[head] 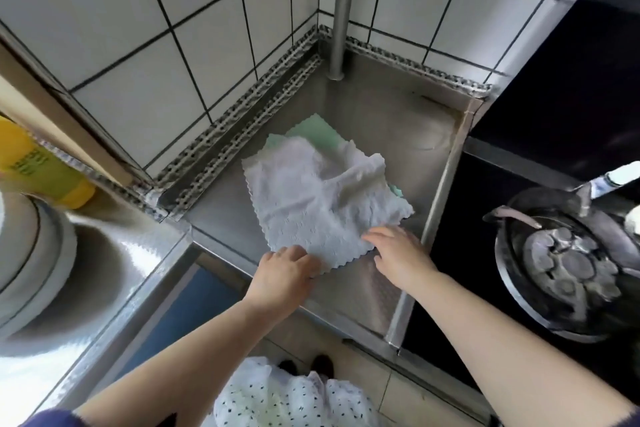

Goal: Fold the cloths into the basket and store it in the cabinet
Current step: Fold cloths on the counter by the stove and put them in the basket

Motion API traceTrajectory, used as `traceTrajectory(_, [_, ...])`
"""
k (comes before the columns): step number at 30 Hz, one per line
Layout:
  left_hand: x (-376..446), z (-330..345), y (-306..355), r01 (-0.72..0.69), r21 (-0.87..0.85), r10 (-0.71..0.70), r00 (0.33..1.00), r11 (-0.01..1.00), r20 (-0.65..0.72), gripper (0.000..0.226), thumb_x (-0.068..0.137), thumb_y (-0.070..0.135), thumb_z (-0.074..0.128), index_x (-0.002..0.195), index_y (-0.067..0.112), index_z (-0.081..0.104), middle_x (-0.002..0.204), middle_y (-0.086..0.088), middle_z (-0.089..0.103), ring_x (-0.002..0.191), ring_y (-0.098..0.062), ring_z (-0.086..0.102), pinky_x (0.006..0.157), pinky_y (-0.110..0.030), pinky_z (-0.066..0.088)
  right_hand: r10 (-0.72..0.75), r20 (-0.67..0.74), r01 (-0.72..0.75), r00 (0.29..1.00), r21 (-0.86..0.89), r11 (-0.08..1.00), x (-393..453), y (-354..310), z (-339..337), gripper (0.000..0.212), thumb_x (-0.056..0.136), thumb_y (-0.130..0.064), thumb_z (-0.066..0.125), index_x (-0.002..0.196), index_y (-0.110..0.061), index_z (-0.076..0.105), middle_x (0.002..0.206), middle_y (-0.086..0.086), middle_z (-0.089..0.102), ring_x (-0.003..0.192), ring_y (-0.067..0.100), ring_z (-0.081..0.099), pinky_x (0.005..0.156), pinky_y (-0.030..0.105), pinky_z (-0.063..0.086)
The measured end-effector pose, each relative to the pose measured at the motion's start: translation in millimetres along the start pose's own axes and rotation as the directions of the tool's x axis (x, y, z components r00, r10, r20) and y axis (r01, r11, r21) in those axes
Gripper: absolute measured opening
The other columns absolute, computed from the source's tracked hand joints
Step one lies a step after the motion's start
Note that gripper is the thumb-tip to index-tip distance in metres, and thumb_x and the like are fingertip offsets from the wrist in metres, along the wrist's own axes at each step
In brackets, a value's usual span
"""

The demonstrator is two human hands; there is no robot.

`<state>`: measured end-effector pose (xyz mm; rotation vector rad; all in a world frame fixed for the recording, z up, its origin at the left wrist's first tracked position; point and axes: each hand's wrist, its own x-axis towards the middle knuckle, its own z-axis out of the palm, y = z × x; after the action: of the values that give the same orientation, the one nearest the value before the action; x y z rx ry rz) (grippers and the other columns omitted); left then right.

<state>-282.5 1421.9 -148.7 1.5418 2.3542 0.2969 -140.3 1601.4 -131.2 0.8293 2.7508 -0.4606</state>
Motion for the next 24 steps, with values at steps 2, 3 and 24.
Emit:
traceTrajectory(2, [6,-2,-6,-0.017,0.010,0.017,1.000,1.000,0.018,0.029,0.084,0.021,0.046,0.106,0.030,0.064,0.103,0.003,0.060,0.095,-0.026,0.060,0.078,-0.033,0.040,-0.016,-0.021,0.015,1.000,-0.048,0.999,4,0,5,0.042,0.090,-0.017,0.053,0.131,-0.024,0.052,0.138,-0.008,0.044,0.128,0.018,0.038,0.104,0.027,0.026])
traceTrajectory(3, [9,-4,-8,-0.015,0.011,0.015,0.999,1.000,0.034,0.029,0.086,0.020,0.045,0.107,0.029,0.063,0.106,0.003,0.059,0.098,-0.024,0.058,0.078,-0.032,0.040,-0.014,-0.039,0.012,0.999,-0.063,0.998,6,1,8,0.038,0.090,-0.021,0.055,0.128,-0.024,0.054,0.134,-0.008,0.047,0.125,0.019,0.041,0.103,0.028,0.027])
traceTrajectory(24, [124,-235,-38,-0.117,-0.105,0.065,0.911,0.988,-0.407,0.023,0.094,0.015,0.052,0.112,0.016,0.066,0.112,-0.001,0.068,0.103,-0.021,0.061,0.081,-0.024,0.040,-0.085,-0.500,-0.012,0.862,-0.189,0.982,61,2,-168,0.022,0.084,-0.013,0.056,0.104,-0.010,0.065,0.100,0.008,0.063,0.093,0.030,0.061,0.097,0.041,0.037])
